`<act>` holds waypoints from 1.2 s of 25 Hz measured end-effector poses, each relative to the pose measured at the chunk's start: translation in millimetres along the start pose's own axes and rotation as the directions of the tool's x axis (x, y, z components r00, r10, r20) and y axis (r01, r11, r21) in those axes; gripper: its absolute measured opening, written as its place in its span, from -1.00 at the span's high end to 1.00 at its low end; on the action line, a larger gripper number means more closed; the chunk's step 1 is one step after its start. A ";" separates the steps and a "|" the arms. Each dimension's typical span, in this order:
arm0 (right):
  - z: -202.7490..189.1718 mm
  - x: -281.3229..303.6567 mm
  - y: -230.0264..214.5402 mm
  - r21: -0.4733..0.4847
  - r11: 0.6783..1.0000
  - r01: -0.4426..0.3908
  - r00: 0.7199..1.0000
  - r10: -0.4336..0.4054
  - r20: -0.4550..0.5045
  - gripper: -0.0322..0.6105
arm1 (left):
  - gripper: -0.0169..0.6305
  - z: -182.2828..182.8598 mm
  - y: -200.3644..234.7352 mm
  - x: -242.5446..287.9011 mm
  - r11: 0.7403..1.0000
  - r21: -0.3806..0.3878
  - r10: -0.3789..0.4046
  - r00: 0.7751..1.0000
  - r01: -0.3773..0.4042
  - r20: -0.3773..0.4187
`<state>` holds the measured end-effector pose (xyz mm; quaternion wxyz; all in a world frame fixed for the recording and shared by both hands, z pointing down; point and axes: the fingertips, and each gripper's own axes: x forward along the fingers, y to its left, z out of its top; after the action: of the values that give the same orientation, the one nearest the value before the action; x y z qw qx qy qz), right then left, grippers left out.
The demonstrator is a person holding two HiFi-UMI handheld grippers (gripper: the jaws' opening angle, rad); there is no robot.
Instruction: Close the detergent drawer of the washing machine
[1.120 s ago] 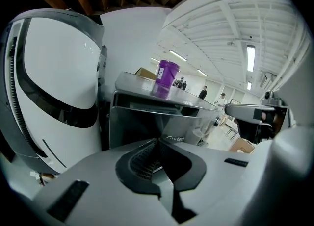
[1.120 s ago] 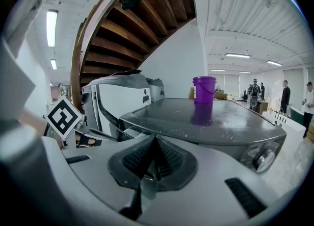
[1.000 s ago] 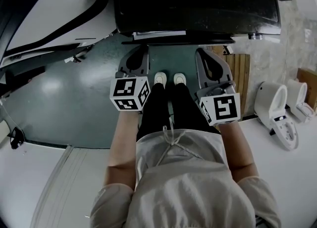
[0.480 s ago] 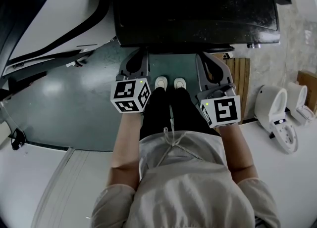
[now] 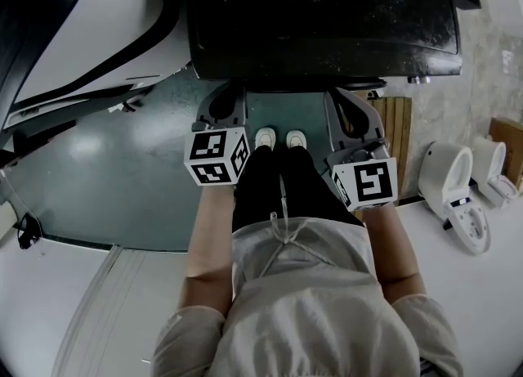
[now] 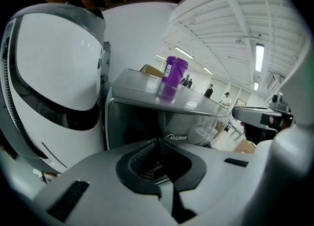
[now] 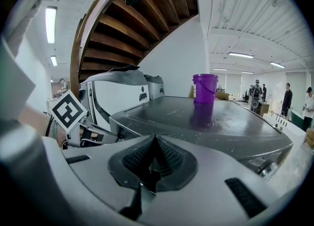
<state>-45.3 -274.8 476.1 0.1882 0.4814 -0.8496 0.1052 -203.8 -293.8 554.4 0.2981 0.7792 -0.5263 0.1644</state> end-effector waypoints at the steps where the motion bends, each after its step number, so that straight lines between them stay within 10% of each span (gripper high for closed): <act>1: -0.3 -0.1 -0.3 -0.001 1.000 0.002 1.000 -0.002 -0.001 0.88 | 0.89 -0.8 0.1 1.3 1.000 -0.004 -0.003 1.000 0.003 -0.007; 14: 13.3 -21.8 13.1 -0.030 0.999 -0.035 0.999 0.036 0.014 0.88 | 0.89 -4.0 -24.1 -26.3 0.990 0.121 -0.065 0.998 0.067 -0.019; 30: 104.3 -91.3 7.3 0.010 0.998 -0.062 0.973 0.058 0.221 0.88 | 0.89 151.8 -102.7 -157.4 0.932 0.354 -0.192 0.936 0.080 0.294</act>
<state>-31.8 -237.5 343.1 0.0852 0.4657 -0.8785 0.0640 -179.9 -249.3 318.1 0.0812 0.8699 -0.4760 0.1004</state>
